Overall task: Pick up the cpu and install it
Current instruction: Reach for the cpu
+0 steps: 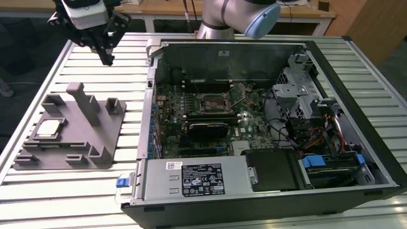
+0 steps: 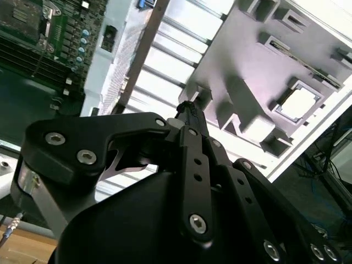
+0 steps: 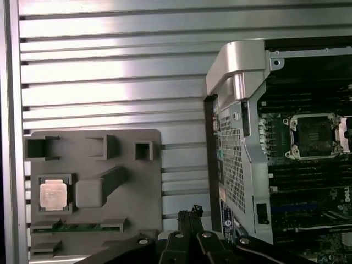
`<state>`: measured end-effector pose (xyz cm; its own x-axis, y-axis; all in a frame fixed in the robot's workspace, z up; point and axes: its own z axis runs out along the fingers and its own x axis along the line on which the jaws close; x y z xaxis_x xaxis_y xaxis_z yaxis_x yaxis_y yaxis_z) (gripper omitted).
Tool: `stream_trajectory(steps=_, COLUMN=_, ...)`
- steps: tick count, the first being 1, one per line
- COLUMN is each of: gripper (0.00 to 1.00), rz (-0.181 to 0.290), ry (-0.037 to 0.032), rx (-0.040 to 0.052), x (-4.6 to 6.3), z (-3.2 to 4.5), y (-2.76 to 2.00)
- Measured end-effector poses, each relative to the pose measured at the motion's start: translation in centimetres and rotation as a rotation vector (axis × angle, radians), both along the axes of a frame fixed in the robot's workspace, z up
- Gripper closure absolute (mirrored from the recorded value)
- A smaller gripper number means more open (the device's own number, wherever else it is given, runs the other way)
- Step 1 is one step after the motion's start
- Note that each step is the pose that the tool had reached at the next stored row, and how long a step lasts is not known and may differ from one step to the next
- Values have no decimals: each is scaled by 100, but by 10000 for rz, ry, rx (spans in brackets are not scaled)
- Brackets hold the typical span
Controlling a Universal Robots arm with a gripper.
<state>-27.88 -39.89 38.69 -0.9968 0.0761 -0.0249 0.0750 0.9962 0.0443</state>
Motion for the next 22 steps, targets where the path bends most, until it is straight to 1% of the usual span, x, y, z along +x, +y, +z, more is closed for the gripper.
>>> stream_trajectory(steps=22, gripper=89, rz=-1, ry=-3, rx=2, x=-753, z=-88, y=0)
